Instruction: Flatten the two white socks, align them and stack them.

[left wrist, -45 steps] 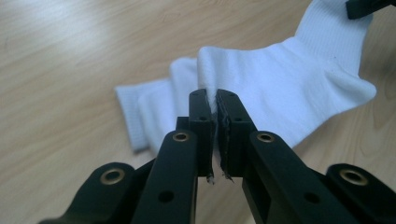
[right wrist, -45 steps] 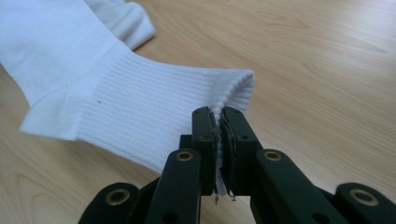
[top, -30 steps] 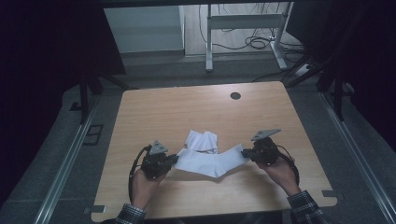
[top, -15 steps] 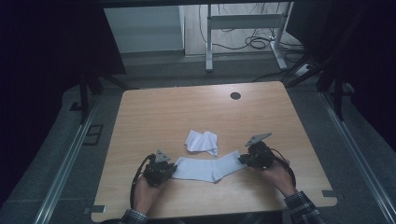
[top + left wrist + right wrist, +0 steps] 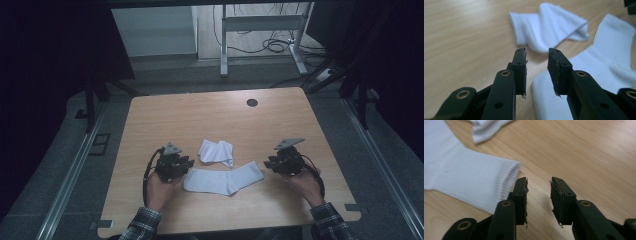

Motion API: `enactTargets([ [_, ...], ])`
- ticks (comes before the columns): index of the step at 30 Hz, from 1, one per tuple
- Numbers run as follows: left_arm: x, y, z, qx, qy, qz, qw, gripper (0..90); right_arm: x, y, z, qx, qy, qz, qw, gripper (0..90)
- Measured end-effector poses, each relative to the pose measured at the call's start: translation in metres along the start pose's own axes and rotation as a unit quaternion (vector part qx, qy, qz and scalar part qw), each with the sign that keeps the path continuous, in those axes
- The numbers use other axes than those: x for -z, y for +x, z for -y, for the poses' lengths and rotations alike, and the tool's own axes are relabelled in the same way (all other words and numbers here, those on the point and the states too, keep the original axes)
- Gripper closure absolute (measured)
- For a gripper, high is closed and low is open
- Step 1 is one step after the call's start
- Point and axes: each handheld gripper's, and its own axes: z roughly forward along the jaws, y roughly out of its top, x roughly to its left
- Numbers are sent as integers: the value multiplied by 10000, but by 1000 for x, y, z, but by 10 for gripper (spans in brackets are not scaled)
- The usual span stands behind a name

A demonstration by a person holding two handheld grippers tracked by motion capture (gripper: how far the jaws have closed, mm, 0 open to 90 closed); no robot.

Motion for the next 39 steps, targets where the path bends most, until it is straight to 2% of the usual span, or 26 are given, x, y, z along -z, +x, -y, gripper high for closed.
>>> enactTargets([
  [6, -20, 2, -20, 9, 133, 15, 9999, 676, 1, -17, 7, -69, -77, 241, 9997, 532],
  [8, -28, 3, -24, 51, 178, 35, 9998, 675, 0, -22, 10, -91, -105, 283, 9995, 487],
  [13, -45, 3, -29, 59, 320, 49, 9995, 675, -2, -32, 16, -84, -75, 386, 9992, 453],
  [15, -52, 3, -30, 36, 395, 16, 9992, 677, -2, -35, 18, -84, -89, 413, 9991, 450],
  [19, -62, 3, -31, -86, 560, -207, 9982, 667, -1, -39, 20, -96, -91, 480, 9988, 445],
  [22, -68, 3, -31, -151, 652, -255, 9974, 687, -2, -41, 21, -57, -74, 543, 9985, 442],
  [23, -69, 2, -31, -162, 658, -254, 9974, 726, -2, -41, 22, -52, -71, 545, 9985, 438],
  [24, -69, 2, -32, -160, 681, -238, 9973, 807, -3, -42, 23, -25, -27, 539, 9985, 420],
  [26, -70, 2, -33, -133, 690, -192, 9973, 827, -4, -42, 23, -27, 17, 522, 9986, 402],
  [27, -69, 2, -34, -128, 695, -176, 9973, 842, -5, -43, 24, -87, -19, 427, 9990, 380],
  [28, -68, 2, -36, -133, 688, -164, 9974, 848, -7, -44, 25, -139, -70, 345, 9993, 355],
  [31, -64, 1, -43, -129, 606, -170, 9979, 853, -9, -44, 25, -68, -109, 306, 9994, 283],
  [39, -49, -3, -73, 5, 225, -20, 9997, 854, -15, -41, 27, -94, -282, 364, 9989, 171],
])
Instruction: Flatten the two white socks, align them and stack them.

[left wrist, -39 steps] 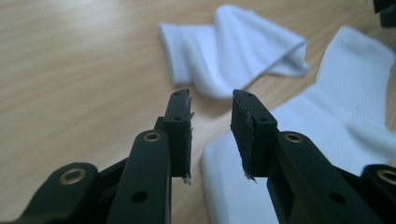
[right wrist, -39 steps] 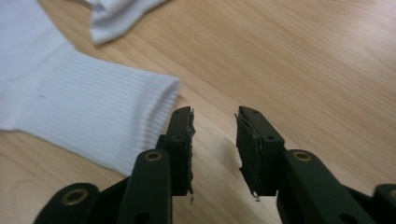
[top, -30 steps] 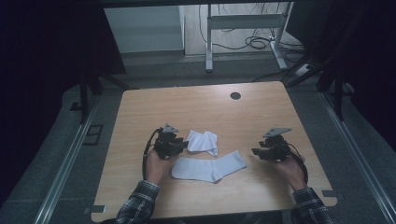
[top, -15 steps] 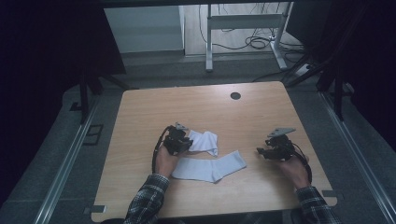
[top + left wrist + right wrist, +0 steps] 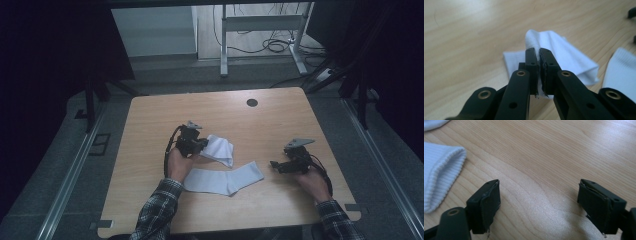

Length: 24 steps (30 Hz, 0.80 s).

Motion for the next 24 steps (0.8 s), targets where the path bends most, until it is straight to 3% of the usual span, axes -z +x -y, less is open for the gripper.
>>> enactTargets([
  [6, 8, -11, -29, -74, -162, 101, 9998, 855, -1, 1, 1, -6, -54, 6, 10000, 156],
  [12, 11, -27, -58, 55, -410, 449, 9981, 855, -1, 1, 1, 6, -76, 7, 10000, 151],
  [24, 17, -59, -110, -130, -814, 440, 9956, 855, -1, 0, 2, 16, -102, -11, 9999, 151],
])
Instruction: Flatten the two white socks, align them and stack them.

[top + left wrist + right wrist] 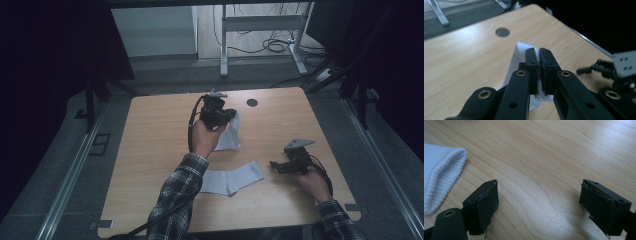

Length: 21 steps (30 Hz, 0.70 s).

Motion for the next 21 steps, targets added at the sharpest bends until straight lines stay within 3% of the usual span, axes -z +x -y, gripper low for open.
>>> enactTargets([
  [4, 8, -9, -21, 7, -251, 94, 9996, 855, 0, 0, 0, 4, -2, -5, 10000, 151],
  [8, 31, -19, -43, -60, -610, 145, 9980, 855, 0, 0, 0, 3, -9, -10, 10000, 150],
  [12, 53, -20, -52, -102, -792, 13, 9968, 855, 0, 0, 0, -13, -10, 9, 10000, 148],
  [14, 56, -11, -46, -93, -673, -135, 9976, 855, 0, 0, 0, -11, -6, 9, 10000, 147],
  [21, 37, 39, 6, 490, -212, -439, 9976, 855, 0, 0, 0, -6, -7, 6, 10000, 146],
])
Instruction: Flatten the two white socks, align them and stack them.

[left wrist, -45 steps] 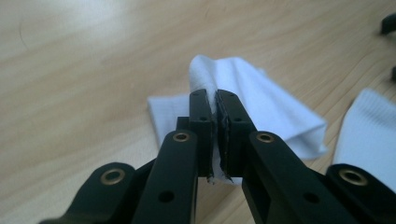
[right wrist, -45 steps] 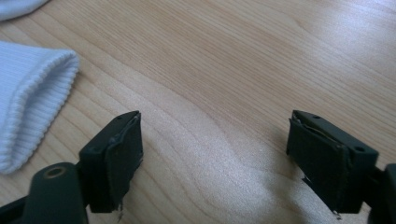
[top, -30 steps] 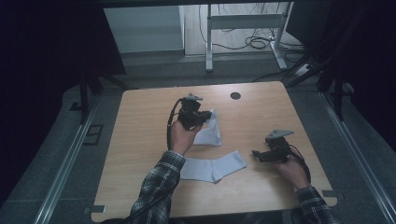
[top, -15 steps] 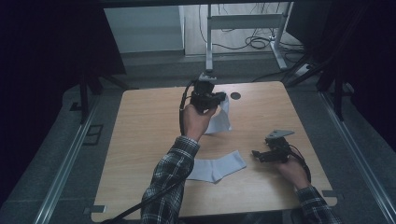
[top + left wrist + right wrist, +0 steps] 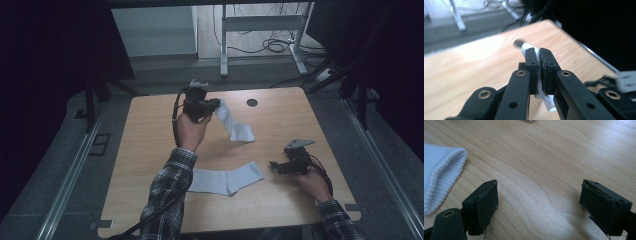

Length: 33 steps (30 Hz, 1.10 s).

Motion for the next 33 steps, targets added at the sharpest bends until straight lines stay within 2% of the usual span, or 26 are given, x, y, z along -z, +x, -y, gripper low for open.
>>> enactTargets([
  [6, -6, 40, 42, 356, 266, -284, 9986, 853, 0, 0, 0, 1, -6, 3, 10000, 145],
  [11, -5, 61, 69, 391, 481, -517, 9967, 849, 0, 0, 0, -7, -11, 7, 10000, 143],
  [15, -4, 72, 88, 305, 634, -759, 9946, 841, -1, 1, 0, -15, -10, 17, 10000, 142],
  [20, -5, 83, 118, 196, 900, -1009, 9906, 832, 0, 1, -1, -10, 21, 28, 10000, 143],
  [24, -4, 90, 144, 223, 1017, -1097, 9885, 826, 0, 1, -2, -23, 42, 30, 10000, 144],
  [29, -4, 96, 171, 136, 1132, -1283, 9852, 817, 0, 2, -3, -57, 96, 32, 9999, 146],
  [31, -4, 99, 179, 160, 1050, -1269, 9862, 792, 0, 2, -3, -66, 117, 38, 9999, 149],
  [32, -3, 100, 181, 206, 961, -1204, 9879, 777, 0, 2, -3, -66, 121, 42, 9999, 150],
  [33, -2, 101, 182, 209, 914, -1215, 9881, 738, 0, 2, -3, -72, 130, 47, 9999, 151],
])
